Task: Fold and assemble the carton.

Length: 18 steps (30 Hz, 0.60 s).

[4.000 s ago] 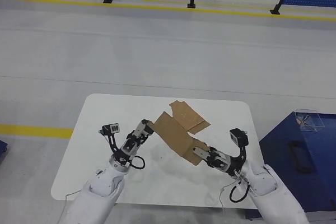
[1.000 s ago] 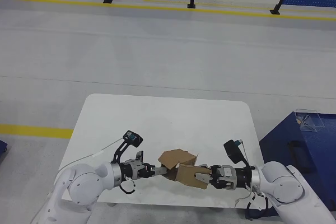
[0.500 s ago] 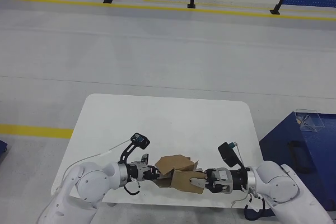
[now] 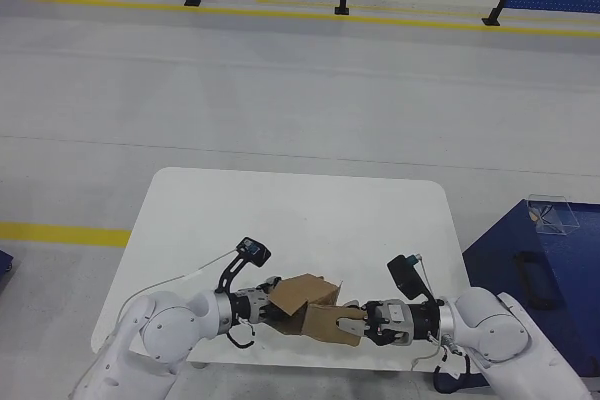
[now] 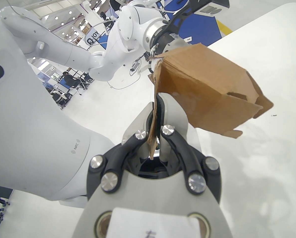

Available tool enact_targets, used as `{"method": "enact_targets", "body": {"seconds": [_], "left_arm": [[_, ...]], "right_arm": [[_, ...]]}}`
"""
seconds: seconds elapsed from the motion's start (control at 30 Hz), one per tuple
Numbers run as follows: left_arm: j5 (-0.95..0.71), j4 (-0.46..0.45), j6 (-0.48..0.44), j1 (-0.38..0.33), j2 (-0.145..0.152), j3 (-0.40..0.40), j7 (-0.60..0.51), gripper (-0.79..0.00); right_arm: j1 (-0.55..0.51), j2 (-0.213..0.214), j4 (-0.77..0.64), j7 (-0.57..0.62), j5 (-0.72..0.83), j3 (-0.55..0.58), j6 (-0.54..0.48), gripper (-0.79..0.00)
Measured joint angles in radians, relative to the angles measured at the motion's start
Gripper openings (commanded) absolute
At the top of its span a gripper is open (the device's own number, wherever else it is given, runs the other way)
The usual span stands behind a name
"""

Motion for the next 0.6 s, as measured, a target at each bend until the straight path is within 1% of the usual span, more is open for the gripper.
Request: {"method": "enact_targets", "body": {"seconds": [0.1, 0.17, 0.2, 0.23, 0.33, 0.43, 0.6], "left_arm": [[0.049, -0.004, 0.019, -0.002, 0.002, -0.001, 0.006, -0.785], [0.046, -0.005, 0.02, -0.002, 0.002, -0.001, 0.006, -0.785], [0.043, -0.005, 0.019, -0.002, 0.002, -0.001, 0.006, -0.785], [0.04, -0.005, 0.018, -0.001, 0.002, -0.001, 0.008, -0.785], [0.029, -0.002, -0.003, 0.009, 0.004, -0.004, 0.017, -0.785], [0.025, 0.004, -0.006, 0.014, 0.006, -0.011, 0.022, -0.785], [-0.054, 0.029, -0.003, 0.012, 0.001, -0.007, 0.075, -0.785]], "right_arm": [[-0.001, 0.0, 0.0, -0.006, -0.003, -0.002, -0.001, -0.785], [-0.003, 0.001, 0.0, -0.012, -0.003, -0.003, -0.004, -0.785], [-0.003, 0.001, 0.0, -0.014, -0.003, -0.003, -0.005, -0.6], [-0.004, 0.001, 0.002, -0.02, -0.003, -0.002, -0.004, 0.0], [-0.004, 0.002, 0.005, -0.038, -0.019, 0.009, 0.003, 0.0], [-0.004, 0.004, 0.02, -0.065, -0.044, 0.039, -0.002, 0.0], [-0.023, 0.014, 0.071, -0.137, -0.014, 0.146, -0.019, 0.0]]}}
